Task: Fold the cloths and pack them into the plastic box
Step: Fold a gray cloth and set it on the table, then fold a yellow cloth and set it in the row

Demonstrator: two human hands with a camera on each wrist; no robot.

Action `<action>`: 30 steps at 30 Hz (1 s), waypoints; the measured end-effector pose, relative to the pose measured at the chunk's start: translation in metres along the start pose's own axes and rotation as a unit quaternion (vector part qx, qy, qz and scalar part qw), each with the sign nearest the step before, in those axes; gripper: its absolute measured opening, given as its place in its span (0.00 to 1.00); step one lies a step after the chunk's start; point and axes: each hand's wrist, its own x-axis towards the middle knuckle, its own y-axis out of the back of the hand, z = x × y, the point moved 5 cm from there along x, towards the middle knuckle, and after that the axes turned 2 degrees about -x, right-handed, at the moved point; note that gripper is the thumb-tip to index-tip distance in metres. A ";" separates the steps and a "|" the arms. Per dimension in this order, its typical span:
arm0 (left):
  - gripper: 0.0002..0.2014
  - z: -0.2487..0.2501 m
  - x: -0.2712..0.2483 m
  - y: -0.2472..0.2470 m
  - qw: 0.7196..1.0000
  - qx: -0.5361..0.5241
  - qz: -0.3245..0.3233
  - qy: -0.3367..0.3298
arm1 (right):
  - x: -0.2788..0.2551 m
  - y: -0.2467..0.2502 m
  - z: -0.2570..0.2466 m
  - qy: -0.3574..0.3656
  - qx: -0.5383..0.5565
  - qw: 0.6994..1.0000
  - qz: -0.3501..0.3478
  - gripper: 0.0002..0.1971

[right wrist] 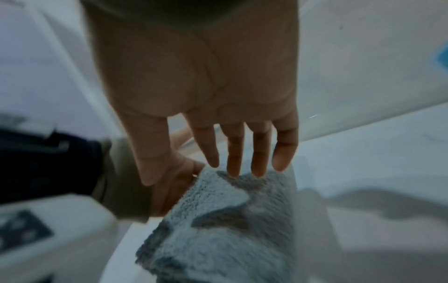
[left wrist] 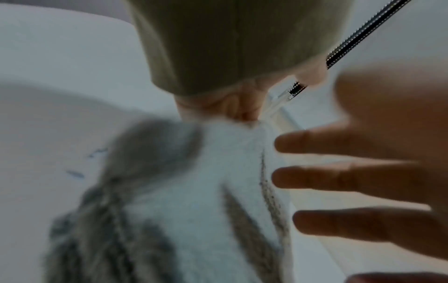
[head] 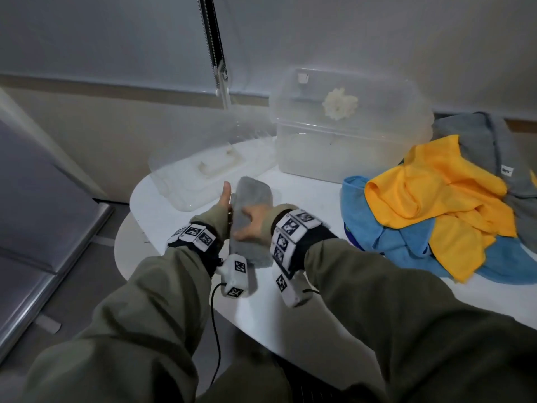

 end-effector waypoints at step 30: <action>0.04 0.130 -0.032 -0.174 0.867 0.388 -0.006 -0.313 | -0.048 0.112 0.196 -0.188 0.108 0.940 0.264 0.09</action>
